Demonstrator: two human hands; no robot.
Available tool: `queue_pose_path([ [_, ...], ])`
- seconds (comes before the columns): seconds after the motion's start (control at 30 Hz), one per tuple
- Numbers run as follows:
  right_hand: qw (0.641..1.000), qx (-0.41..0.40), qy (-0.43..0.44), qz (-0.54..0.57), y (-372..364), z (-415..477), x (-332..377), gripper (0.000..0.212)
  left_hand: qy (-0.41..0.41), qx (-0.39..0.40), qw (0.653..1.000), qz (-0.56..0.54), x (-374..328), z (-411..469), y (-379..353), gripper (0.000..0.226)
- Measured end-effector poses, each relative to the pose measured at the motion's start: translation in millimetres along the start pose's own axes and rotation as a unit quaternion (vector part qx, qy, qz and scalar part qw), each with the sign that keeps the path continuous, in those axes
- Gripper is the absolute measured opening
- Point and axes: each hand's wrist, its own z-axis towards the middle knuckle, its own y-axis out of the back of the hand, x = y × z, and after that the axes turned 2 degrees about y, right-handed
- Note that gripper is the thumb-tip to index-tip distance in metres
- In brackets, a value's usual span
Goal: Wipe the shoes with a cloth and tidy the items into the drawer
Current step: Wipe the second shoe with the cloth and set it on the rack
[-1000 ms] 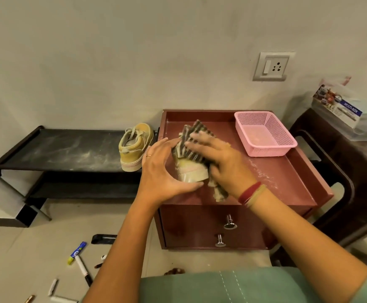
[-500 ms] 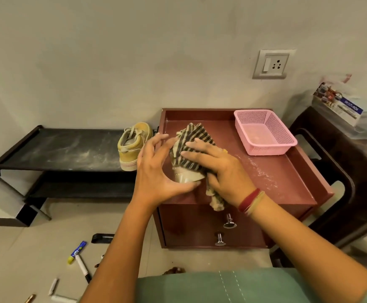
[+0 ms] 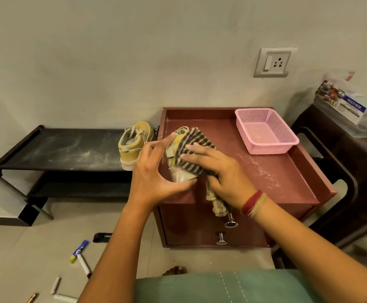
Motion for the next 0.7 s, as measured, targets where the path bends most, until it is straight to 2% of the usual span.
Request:
queue_pose_path([
  [0.1, 0.995, -0.053, -0.083, 0.023, 2.3, 7.9, -10.5, 0.070, -0.003, -0.004, 1.000, -0.004, -0.8, -0.9, 2.5, 0.097],
  [0.13, 0.995, -0.053, -0.085, 0.020, 2.6, 8.2, -9.9, 0.069, -0.004, -0.002, 1.000, 0.000, -1.4, -1.2, 3.1, 0.097],
  [0.27, 1.000, 0.012, 0.001, 0.019, -2.7, 3.0, 4.7, 0.066, -0.005, 0.013, 0.999, 0.032, 2.0, 0.2, 7.7, 0.096],
  [0.4, 0.991, -0.048, -0.123, 0.025, -1.3, 14.9, -16.1, 0.065, 0.001, 0.030, 0.998, 0.063, 0.9, 0.0, 12.0, 0.099],
  [0.43, 0.991, -0.049, -0.122, 0.022, -1.4, 14.3, -14.4, 0.065, 0.002, 0.034, 0.997, 0.065, 0.5, -0.1, 12.6, 0.099],
  [0.57, 1.000, 0.004, -0.015, 0.024, -8.2, 7.3, 1.5, 0.069, -0.008, 0.039, 0.998, 0.055, 1.7, 1.1, 14.8, 0.096],
  [0.7, 0.996, -0.044, -0.075, 0.032, -7.9, 13.1, -6.7, 0.067, -0.002, 0.028, 0.999, 0.045, 2.9, -0.6, 16.8, 0.095],
])
